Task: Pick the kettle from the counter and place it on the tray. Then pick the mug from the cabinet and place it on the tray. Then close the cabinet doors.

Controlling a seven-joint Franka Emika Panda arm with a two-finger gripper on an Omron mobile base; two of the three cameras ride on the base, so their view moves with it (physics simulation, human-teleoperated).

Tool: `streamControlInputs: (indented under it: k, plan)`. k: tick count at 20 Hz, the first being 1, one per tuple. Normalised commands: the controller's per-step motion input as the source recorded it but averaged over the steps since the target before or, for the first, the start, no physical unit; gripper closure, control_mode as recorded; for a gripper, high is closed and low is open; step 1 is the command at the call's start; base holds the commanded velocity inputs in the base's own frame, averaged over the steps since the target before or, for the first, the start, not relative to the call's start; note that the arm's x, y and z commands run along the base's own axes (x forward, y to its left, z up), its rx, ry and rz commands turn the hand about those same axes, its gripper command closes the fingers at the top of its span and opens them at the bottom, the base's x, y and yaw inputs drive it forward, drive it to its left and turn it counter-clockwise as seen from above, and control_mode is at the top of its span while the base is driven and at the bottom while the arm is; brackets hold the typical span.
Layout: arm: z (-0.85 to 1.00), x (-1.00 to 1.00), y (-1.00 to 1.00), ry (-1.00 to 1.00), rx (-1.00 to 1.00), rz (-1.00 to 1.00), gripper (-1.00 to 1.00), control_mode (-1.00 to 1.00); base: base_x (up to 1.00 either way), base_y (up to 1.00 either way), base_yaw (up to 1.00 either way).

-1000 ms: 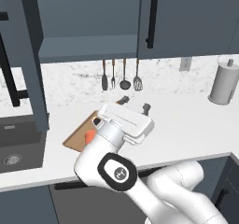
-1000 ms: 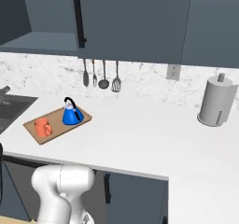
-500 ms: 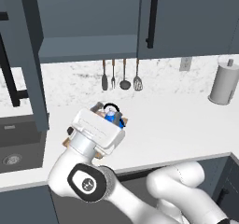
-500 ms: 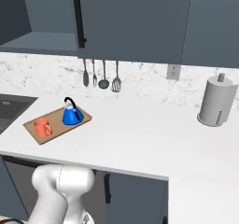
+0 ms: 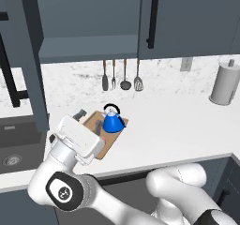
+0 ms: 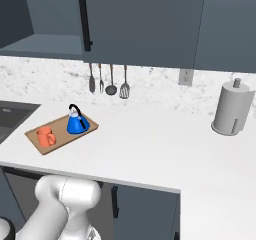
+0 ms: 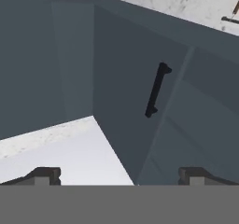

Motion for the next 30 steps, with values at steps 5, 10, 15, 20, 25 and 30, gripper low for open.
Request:
streamControlInputs:
  k: [5, 10, 15, 20, 25, 30]
  plan:
    - [-0.26, 0.0, 0.34, 0.0, 0.0, 0.0, -1.0, -1.0, 0.0, 0.0, 0.0]
    - [-0.25, 0.0, 0.24, 0.0, 0.0, 0.0, -1.0, -1.0, 0.0, 0.0, 0.0]
    - [-0.07, -0.01, 0.51, 0.0, 0.0, 0.0, -1.0, -1.0, 0.0, 0.0, 0.0]
    - [-0.1, -0.06, 0.57, 0.03, 0.0, 0.0, -1.0, -1.0, 0.0, 0.0, 0.0]
    - [-0.06, -0.05, 0.59, 0.05, 0.0, 0.0, -1.0, -1.0, 0.0, 0.0, 0.0]
    - [0.07, -0.07, 0.48, 0.08, 0.0, 0.0, -1.0, -1.0, 0.0, 0.0, 0.0]
